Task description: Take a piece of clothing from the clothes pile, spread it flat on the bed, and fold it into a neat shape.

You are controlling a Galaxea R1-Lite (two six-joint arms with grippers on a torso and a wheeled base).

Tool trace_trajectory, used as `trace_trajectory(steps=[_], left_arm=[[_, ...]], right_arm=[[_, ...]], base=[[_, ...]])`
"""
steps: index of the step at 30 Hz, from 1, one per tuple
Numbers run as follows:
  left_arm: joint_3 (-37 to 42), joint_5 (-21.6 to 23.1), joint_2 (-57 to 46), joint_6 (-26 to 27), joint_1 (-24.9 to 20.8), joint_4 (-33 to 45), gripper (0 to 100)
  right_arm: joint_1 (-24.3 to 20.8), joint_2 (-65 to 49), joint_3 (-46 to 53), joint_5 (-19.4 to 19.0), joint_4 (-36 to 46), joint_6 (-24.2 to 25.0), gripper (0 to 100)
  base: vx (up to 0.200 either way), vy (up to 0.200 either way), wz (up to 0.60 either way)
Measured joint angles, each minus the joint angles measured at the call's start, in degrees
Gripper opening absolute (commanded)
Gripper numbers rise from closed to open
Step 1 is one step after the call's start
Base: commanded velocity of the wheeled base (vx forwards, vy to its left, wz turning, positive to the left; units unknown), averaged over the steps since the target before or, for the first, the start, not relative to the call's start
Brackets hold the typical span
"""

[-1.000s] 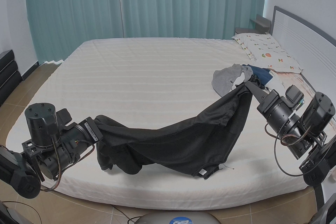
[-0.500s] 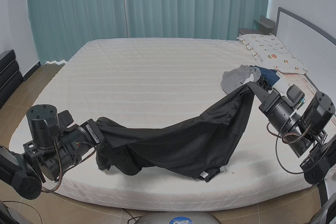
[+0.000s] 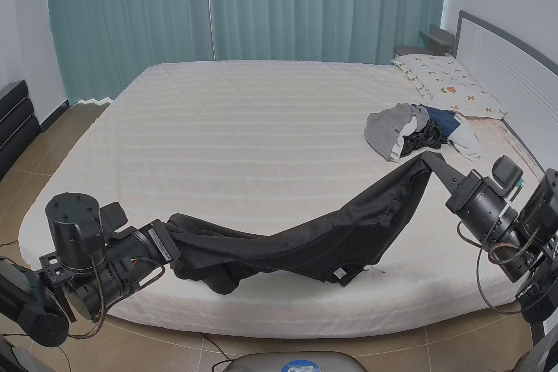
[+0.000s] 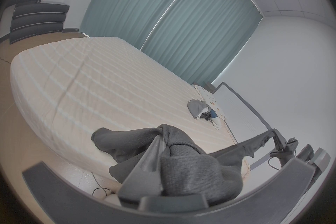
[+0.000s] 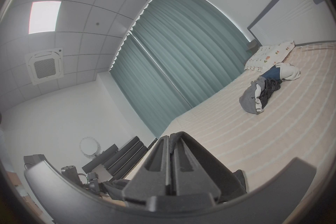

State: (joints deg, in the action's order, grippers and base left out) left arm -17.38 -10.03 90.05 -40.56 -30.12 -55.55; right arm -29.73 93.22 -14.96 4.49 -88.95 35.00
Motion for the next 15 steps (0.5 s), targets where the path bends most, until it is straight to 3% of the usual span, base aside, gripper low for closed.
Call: trace_trajectory(steps=[9, 15], left_arm=[[0.00, -0.30, -6.67, -0.04, -1.35, 0.98, 0], [-2.46, -0.20, -12.24, -0.17, -1.99, 10.29, 0]], right_arm=[[-2.46, -12.41, 1.97, -0.37, 0.57, -5.44, 0], [-3.84, -21.37, -0.89, -0.66, 7.19, -8.07, 0]], base=[[0.000, 0.000, 0.00], [0.000, 0.000, 0.00]])
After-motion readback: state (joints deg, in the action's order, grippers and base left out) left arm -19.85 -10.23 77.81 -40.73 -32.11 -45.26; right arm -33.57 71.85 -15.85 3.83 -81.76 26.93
